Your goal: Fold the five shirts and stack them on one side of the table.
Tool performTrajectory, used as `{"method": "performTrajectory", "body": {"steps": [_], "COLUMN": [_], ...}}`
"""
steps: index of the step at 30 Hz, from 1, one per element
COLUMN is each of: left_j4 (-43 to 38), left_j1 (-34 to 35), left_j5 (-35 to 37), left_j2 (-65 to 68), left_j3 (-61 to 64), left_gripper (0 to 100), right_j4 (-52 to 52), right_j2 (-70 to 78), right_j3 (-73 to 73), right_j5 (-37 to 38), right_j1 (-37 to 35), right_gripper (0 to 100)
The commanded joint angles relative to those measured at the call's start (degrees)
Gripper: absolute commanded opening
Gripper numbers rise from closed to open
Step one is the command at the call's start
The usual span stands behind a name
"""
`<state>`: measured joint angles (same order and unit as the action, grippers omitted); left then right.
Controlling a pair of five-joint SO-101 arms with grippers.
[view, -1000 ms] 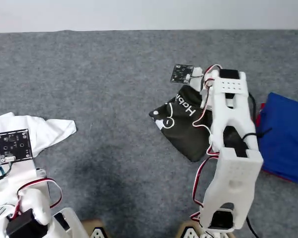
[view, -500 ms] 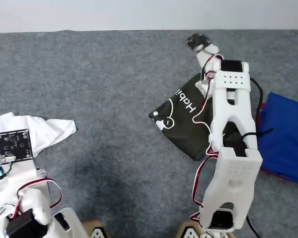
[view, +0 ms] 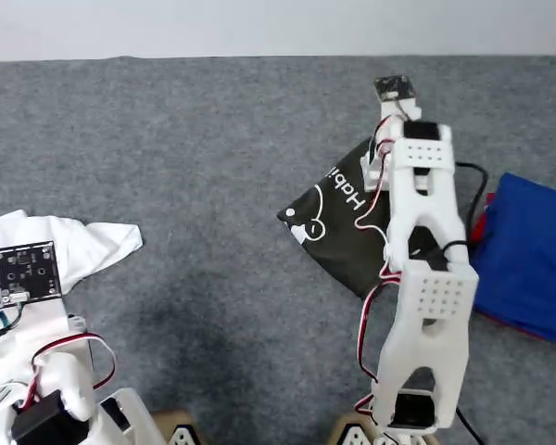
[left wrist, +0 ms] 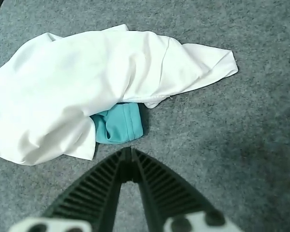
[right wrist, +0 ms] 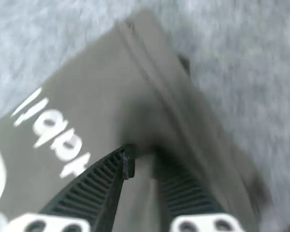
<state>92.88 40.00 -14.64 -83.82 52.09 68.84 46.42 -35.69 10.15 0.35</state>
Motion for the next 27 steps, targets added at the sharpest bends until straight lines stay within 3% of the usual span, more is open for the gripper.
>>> {"method": "performTrajectory", "body": {"steps": [1,10,21,27], "left_j4": [-1.4,-1.4,-1.4,-1.4], "left_j1": [-0.2,-0.2,-0.2,-0.2], "left_j5": [-0.5,-0.5,-0.5,-0.5], "left_j2": [-0.2,-0.2,-0.2,-0.2], "left_j3": [-0.1,-0.1,-0.1,-0.1], "left_gripper": [0,0,0,0], "right_j4": [-7.7,-8.9,9.7,18.3], "right_j2": [1.0,-0.5,-11.8,-17.6], "right_j3": [-3.3,-3.3,-3.3,-3.3], "right_j5": [-0.6,4.5,4.0,-7.6], "right_j1": [-2.2,-5.1,-4.7,-5.2], "right_gripper": [1.9,1.5,1.8,1.9]}}
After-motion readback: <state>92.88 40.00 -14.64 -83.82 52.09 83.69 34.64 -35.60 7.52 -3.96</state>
